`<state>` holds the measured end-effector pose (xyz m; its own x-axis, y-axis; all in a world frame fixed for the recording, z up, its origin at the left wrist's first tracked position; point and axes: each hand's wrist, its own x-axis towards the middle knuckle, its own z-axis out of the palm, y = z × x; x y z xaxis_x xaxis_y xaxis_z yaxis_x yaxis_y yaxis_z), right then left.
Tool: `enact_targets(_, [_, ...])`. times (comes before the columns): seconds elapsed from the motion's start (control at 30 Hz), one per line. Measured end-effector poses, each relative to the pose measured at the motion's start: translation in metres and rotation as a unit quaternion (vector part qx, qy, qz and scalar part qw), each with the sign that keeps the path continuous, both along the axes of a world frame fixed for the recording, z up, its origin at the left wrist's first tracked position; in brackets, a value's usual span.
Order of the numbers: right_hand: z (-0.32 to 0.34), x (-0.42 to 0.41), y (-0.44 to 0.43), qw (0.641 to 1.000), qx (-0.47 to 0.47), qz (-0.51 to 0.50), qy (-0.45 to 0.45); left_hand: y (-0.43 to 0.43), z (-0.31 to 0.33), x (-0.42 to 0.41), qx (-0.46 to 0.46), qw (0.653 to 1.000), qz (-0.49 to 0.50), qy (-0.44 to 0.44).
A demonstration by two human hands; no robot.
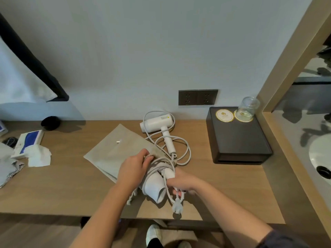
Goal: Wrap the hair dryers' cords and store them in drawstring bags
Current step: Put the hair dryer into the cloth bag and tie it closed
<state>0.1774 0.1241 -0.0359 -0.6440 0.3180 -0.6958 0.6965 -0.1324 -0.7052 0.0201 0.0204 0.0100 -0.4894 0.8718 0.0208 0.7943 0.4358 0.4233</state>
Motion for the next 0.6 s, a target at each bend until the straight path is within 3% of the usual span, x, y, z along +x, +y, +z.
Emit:
enact_targets(0.13, [0.004, -0.012, -0.01, 0.993, 0.109, 0.033, -0.007, 0.01, 0.004, -0.011, -0.01, 0.999, 0.033, 0.023])
enact_targets(0.23, [0.009, -0.02, -0.014, 0.975, 0.205, 0.084, -0.001, 0.021, 0.007, -0.015, -0.036, 0.998, -0.009, 0.048])
enact_targets(0.3, [0.012, -0.025, -0.014, 0.971, 0.22, 0.089, -0.001, 0.026, 0.009, -0.014, -0.04, 0.996, -0.054, 0.059])
enact_targets(0.43, [0.013, -0.034, -0.01, 0.991, 0.134, 0.02, -0.017, 0.019, 0.01, -0.021, -0.039, 0.992, -0.114, 0.046])
enact_targets(0.6, [0.01, -0.044, 0.0, 0.993, -0.032, -0.116, -0.017, -0.009, 0.001, -0.043, -0.006, 0.995, -0.096, -0.012])
